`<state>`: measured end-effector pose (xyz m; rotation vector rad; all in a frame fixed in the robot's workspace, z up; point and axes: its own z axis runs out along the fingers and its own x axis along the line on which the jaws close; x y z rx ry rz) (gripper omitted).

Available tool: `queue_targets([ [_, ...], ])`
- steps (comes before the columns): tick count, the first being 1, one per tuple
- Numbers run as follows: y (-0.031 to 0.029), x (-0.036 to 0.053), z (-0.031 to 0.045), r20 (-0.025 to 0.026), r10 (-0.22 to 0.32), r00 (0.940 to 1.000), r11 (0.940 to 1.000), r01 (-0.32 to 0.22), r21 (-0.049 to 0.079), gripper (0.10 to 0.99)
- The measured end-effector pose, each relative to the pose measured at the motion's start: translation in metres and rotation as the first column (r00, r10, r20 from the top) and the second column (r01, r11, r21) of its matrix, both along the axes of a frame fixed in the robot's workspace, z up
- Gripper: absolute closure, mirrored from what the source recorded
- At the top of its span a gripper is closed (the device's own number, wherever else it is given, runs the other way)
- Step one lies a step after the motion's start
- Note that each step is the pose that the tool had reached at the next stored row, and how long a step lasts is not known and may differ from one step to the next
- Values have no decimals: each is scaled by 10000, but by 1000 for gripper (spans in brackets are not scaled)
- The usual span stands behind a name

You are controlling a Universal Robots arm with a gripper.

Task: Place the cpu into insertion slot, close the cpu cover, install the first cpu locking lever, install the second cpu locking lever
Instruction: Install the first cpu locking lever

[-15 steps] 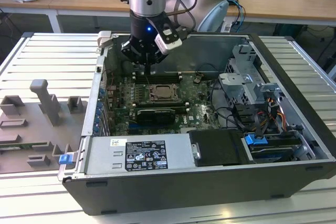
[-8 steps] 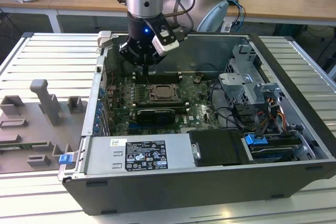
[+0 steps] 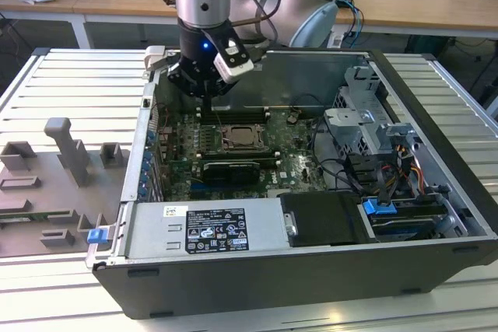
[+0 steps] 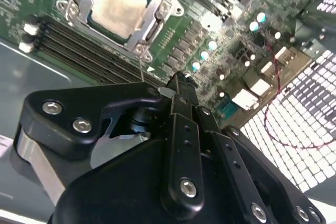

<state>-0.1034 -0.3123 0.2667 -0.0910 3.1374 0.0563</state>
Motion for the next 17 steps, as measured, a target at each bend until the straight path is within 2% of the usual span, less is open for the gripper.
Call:
queue_targets([
  [2, 59, -14, -9, -2, 1, 10000, 10000, -1, -2, 980],
  [4, 176, -17, -36, -1, 0, 10000, 10000, 0, 0, 980],
  [6, 209, -16, -57, 0, 0, 10000, 10000, 0, 0, 980],
  [12, 216, -1, -71, -1, 2, 10000, 10000, -2, 0, 980],
  [17, 216, 80, -79, -2, 0, 10000, 10000, 0, -1, 980],
])
